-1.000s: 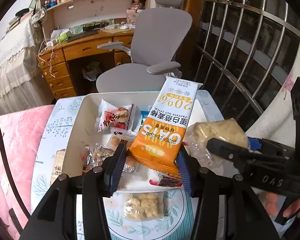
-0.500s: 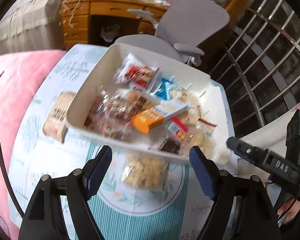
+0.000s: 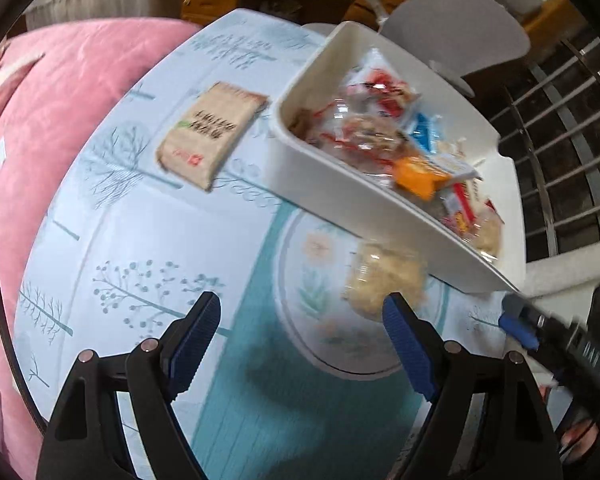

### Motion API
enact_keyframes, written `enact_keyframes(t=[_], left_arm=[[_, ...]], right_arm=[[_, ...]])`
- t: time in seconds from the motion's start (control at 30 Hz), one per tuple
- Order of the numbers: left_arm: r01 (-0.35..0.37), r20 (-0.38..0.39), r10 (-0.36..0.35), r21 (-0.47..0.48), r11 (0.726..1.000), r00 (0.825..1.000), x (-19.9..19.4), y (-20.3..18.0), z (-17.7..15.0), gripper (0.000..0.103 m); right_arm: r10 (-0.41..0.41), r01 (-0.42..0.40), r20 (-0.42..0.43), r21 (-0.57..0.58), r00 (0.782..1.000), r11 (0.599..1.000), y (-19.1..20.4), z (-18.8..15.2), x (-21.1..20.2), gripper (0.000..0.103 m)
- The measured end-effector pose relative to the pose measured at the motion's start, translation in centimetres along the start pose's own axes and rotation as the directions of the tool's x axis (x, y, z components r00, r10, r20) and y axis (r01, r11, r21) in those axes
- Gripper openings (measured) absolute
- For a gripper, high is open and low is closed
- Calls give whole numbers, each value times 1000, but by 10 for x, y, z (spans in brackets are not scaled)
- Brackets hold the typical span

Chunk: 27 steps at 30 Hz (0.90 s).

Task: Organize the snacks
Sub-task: 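Grasp the brown paper biscuit packet with the left tool while the right tool reaches the clear cookie packet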

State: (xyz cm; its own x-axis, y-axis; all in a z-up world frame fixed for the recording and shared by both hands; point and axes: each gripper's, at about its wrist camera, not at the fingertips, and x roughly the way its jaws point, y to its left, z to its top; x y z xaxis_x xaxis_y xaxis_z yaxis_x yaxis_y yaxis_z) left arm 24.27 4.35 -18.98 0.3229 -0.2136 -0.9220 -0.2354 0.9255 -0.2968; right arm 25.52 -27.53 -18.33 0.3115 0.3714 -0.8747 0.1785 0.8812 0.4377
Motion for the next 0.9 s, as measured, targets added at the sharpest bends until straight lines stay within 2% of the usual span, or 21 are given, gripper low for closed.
enact_keyframes(t=[0.13,0.37,0.6,0.73,0.9], left_arm=[[-10,-21,9,-25,1000,1000,8,26,13,82],[-40,-90,42,21,999,995,28,66,46,83],[-30,-109,46,142,989,993,47,77,85,87],[-1,-116,27,221,975,993,58,74,104,87],[4,-121,31,279,960,992,74,73,121,87]], right_arm=[[-59,58,-28,-45,998,997,22,-18,21,85],[-187,186,-38,-37,982,982,53,-41,56,87],[-319,318,50,25,947,948,73,-51,86,87],[-385,382,112,54,916,923,81,-55,97,88],[-432,433,175,33,885,901,91,-55,107,97]])
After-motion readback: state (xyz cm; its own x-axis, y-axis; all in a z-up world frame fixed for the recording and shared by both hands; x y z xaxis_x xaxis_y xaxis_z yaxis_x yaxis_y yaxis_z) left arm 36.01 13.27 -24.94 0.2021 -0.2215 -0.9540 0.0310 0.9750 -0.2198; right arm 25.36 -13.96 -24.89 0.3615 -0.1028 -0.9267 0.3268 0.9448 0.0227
